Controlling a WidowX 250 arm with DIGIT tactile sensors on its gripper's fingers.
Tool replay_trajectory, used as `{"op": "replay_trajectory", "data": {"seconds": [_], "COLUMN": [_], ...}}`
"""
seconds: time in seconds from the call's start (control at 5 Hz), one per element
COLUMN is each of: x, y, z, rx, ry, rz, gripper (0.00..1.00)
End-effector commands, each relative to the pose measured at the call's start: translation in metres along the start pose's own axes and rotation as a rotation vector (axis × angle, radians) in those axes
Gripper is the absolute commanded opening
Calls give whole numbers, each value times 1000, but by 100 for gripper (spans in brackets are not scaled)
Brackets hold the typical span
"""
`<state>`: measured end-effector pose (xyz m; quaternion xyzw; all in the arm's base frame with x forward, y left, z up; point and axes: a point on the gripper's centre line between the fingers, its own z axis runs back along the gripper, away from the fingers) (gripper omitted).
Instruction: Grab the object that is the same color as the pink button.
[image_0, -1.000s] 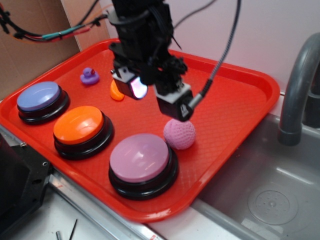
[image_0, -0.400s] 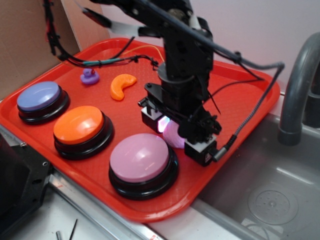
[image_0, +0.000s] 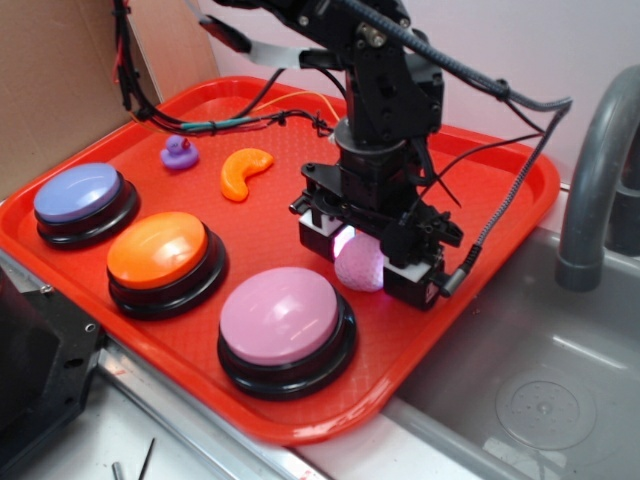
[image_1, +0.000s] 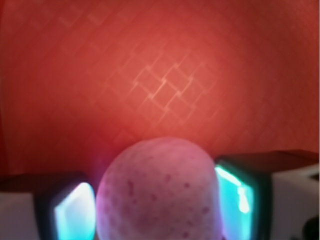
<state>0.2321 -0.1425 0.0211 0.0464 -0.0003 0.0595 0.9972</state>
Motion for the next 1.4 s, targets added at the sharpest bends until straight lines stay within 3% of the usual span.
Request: {"op": "replay_trajectory", "data": {"seconds": [0.0, 0.2, 0.4, 0.8, 1.0, 1.2], "x": [2, 9, 10, -17, -29, -23], "y": [10, 32, 56, 121, 141, 147], "z": [16, 53, 95, 170, 181, 177], "rx": [-20, -65, -115, -220, -238, -245], "ry": [-22, -45, -110, -178, -198, -192], "rz": [17, 30, 98, 232, 282, 294], "gripper": [0, 0, 0, 0, 0, 0]}}
